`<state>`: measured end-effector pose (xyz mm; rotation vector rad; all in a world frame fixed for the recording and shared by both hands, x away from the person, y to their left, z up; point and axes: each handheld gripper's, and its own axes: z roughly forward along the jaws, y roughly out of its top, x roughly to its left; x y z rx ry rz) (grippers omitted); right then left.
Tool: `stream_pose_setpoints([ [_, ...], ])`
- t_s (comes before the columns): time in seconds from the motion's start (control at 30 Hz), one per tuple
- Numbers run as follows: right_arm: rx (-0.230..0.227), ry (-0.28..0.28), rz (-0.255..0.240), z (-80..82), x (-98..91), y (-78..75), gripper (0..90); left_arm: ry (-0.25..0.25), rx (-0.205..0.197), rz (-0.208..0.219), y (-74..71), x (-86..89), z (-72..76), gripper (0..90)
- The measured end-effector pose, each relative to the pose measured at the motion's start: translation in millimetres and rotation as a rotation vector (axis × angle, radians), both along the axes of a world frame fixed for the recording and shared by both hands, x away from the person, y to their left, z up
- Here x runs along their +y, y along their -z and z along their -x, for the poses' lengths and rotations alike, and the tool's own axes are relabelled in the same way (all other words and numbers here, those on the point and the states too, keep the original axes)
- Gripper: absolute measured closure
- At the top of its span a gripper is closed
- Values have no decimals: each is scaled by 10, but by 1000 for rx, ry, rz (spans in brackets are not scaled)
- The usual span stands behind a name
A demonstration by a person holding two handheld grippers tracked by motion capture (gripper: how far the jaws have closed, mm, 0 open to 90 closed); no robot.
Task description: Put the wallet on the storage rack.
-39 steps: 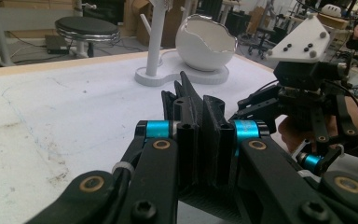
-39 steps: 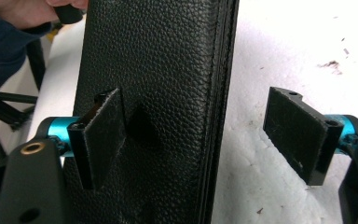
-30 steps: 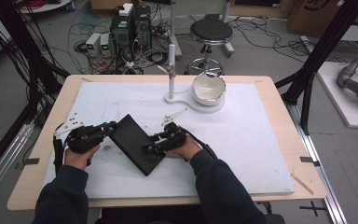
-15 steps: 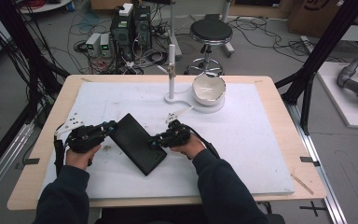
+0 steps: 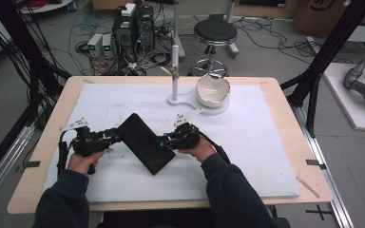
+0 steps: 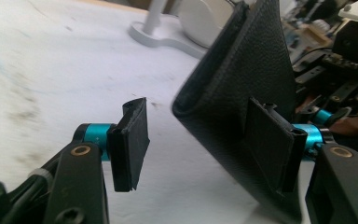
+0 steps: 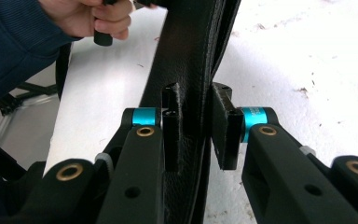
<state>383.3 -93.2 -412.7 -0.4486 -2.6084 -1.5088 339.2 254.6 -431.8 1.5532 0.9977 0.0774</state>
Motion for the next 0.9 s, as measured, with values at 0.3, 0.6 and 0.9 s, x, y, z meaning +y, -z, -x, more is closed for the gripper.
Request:
stream_pose_setpoints([
  [0.3, -33, -9, 11, 38, -47, -29, 758, 83, -84, 84, -42, -2, 33, 648],
  [0.6, -66, 44, -4, -15, -4, 31, 441, 151, -180, 136, -94, -38, 70, 746],
  [0.9, -29, 5, -56, -141, 188, 31, 353, 153, -237, 104, -134, -82, 97, 741],
])
